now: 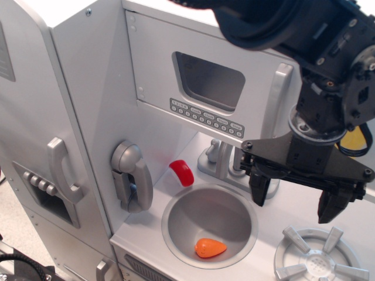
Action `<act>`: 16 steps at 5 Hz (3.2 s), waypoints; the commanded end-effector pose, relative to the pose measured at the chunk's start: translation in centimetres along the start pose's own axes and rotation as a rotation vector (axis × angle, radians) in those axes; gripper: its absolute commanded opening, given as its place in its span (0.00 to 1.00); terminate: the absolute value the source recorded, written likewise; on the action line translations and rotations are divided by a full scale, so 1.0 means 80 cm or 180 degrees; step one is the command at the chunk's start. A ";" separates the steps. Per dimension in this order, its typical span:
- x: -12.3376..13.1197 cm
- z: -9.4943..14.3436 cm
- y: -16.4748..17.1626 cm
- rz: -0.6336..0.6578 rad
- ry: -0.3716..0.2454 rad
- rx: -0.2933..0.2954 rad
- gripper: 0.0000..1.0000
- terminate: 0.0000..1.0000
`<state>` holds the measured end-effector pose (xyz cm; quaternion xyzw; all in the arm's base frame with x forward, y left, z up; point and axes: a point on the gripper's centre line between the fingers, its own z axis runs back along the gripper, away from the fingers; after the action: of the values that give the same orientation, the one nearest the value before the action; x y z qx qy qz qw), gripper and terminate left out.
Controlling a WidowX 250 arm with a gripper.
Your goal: Open microwave
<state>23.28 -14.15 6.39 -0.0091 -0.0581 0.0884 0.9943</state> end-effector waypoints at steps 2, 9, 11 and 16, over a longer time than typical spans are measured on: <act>0.022 0.017 0.012 -0.0009 -0.0148 -0.0043 1.00 0.00; 0.112 0.041 0.028 -0.0263 -0.0797 -0.0090 0.00 0.00; 0.109 0.042 0.034 -0.0390 -0.0975 -0.0142 0.00 0.00; 0.006 0.063 0.070 -0.0498 -0.0048 -0.0232 1.00 0.00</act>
<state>21.28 -8.56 10.15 -0.0347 -0.0507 0.0123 0.9980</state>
